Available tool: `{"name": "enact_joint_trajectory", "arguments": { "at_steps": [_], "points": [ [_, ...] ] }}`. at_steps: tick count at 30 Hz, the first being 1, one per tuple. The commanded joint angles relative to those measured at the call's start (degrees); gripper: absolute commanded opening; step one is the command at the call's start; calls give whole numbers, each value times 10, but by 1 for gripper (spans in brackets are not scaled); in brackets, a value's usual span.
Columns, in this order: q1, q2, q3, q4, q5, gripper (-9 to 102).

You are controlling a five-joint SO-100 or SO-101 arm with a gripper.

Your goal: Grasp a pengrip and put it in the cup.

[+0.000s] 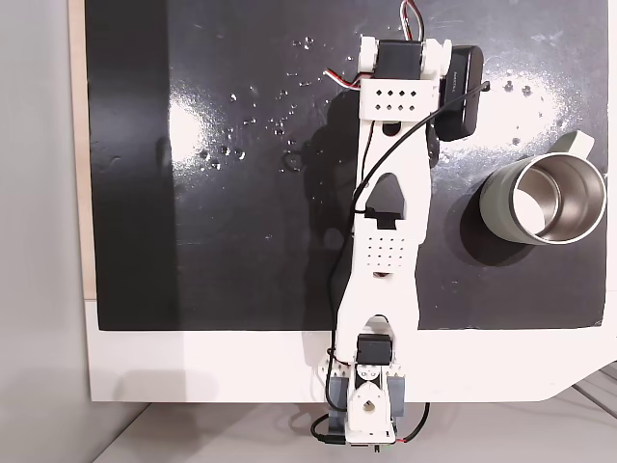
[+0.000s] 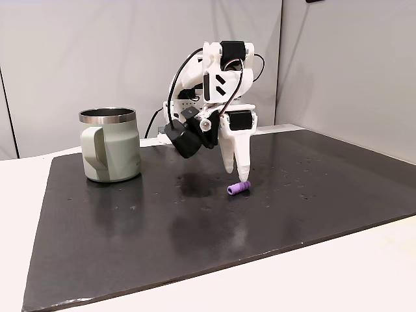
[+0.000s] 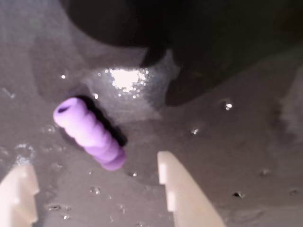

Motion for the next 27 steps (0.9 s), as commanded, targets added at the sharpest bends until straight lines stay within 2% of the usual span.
{"name": "enact_joint_trajectory", "arguments": {
  "at_steps": [1, 27],
  "points": [
    [12, -4, -41, 4, -10, 26],
    [18, -76, -86, -8, -11, 20]
  ]
}}
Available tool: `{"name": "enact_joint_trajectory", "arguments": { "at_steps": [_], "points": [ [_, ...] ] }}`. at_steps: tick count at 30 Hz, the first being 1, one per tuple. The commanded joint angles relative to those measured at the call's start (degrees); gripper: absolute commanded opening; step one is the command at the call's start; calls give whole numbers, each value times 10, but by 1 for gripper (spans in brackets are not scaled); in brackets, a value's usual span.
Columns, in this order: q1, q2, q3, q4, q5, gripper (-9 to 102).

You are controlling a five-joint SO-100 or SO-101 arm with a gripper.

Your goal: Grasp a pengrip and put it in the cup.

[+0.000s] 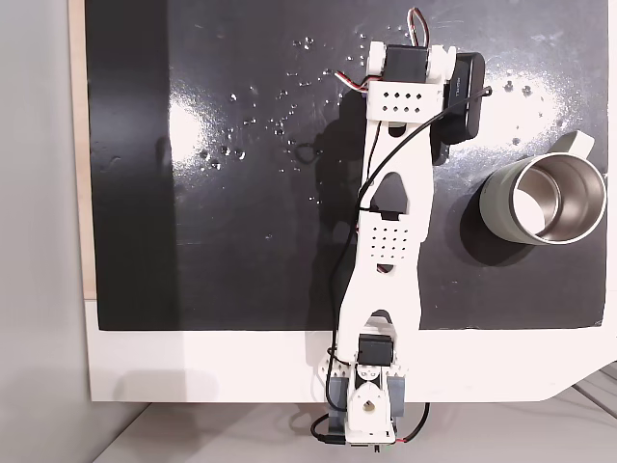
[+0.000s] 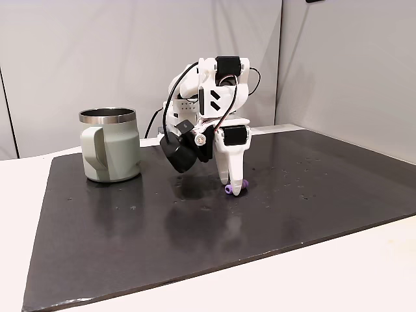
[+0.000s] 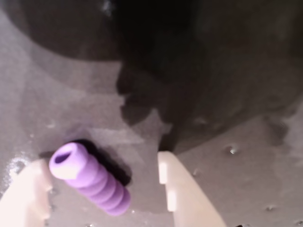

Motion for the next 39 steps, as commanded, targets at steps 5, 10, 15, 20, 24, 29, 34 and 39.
{"name": "enact_joint_trajectory", "arguments": {
  "at_steps": [5, 10, 15, 20, 24, 29, 34, 39],
  "points": [
    [4, -1, -34, -8, 11, 14],
    [4, -1, -36, -8, 14, 8],
    [8, -1, -36, -8, 18, 2],
    [9, -2, -37, -6, 18, 0],
    [11, -1, -41, -3, 24, 0],
    [11, 30, -40, 4, 28, 0],
    [7, 106, -4, 5, 35, 0],
    [0, 207, 43, 8, 40, 0]
  ]
}}
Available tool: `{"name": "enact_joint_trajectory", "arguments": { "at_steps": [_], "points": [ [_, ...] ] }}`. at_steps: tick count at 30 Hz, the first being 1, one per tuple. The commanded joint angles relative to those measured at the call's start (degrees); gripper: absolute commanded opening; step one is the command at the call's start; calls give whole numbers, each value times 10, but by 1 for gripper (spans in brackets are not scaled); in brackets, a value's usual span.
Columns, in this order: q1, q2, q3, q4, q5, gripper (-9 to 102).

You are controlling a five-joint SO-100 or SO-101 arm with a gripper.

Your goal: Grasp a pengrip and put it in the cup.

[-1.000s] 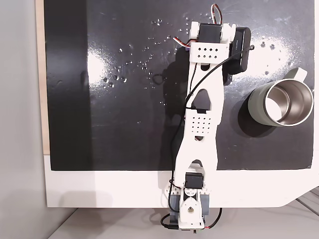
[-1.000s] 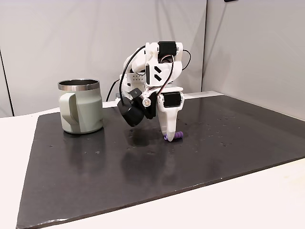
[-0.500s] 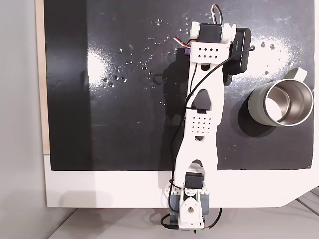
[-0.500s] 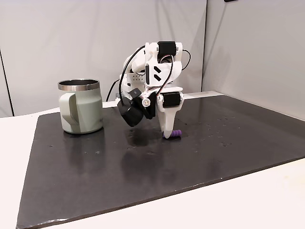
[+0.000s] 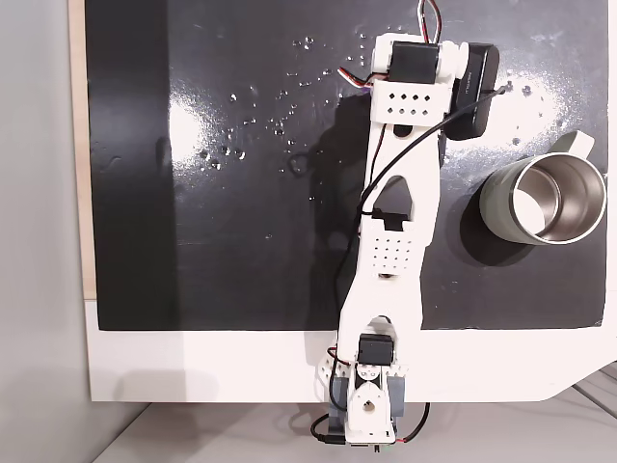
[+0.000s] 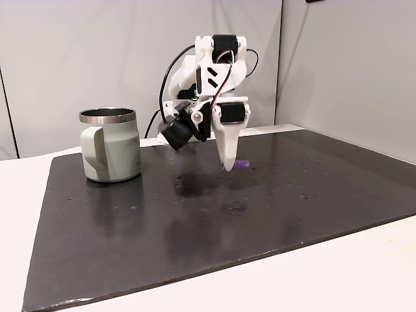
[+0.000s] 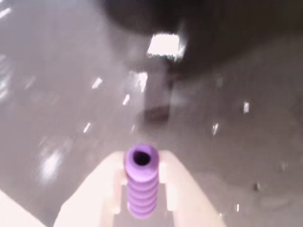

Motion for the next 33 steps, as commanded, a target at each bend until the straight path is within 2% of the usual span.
{"name": "enact_joint_trajectory", "arguments": {
  "at_steps": [1, 8, 20, 33],
  "points": [
    [-5, 118, 20, 4, 4, 0],
    [3, 246, 79, 6, 3, 0],
    [102, 379, 126, 11, -25, 0],
    [233, 585, 379, 11, -87, 0]
  ]
}}
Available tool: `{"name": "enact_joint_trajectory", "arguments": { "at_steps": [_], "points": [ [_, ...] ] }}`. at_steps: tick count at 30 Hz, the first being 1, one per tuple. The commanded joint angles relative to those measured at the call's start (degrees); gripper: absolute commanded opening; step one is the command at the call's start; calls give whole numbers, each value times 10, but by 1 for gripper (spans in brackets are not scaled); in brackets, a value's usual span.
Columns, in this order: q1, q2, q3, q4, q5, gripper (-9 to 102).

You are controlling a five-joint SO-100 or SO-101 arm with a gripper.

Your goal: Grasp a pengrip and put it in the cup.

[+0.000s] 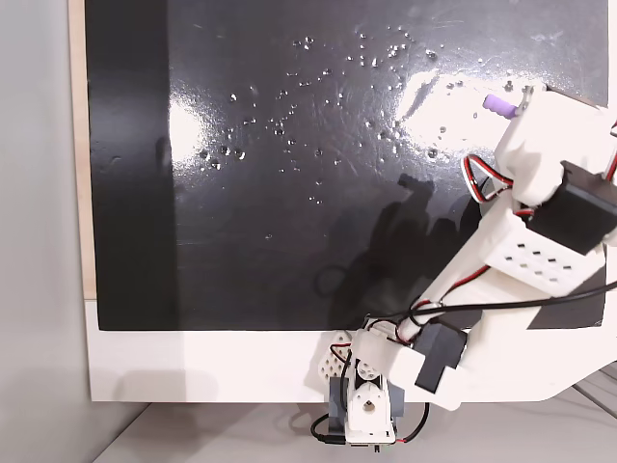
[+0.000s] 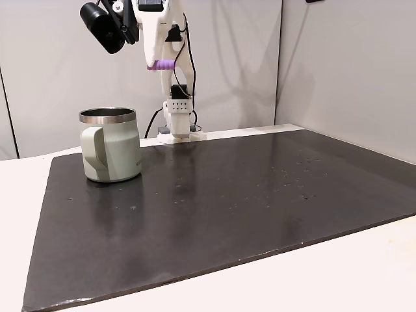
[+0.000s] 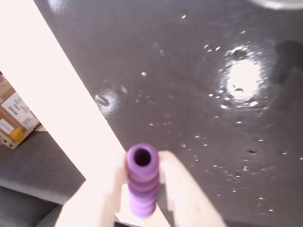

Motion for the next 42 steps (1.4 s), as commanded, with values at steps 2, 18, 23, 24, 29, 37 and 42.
{"name": "enact_joint_trajectory", "arguments": {
  "at_steps": [2, 18, 23, 24, 29, 37, 42],
  "points": [
    [46, 100, 79, 5, -31, 0],
    [202, 82, 179, 4, -116, 0],
    [209, 53, 200, 3, -116, 0],
    [209, 47, 200, 2, -113, 0],
    [205, 18, 192, 1, -102, 0],
    [215, -5, 170, 0, -92, 0],
    [218, -8, 157, -1, -86, 1]
  ]
}}
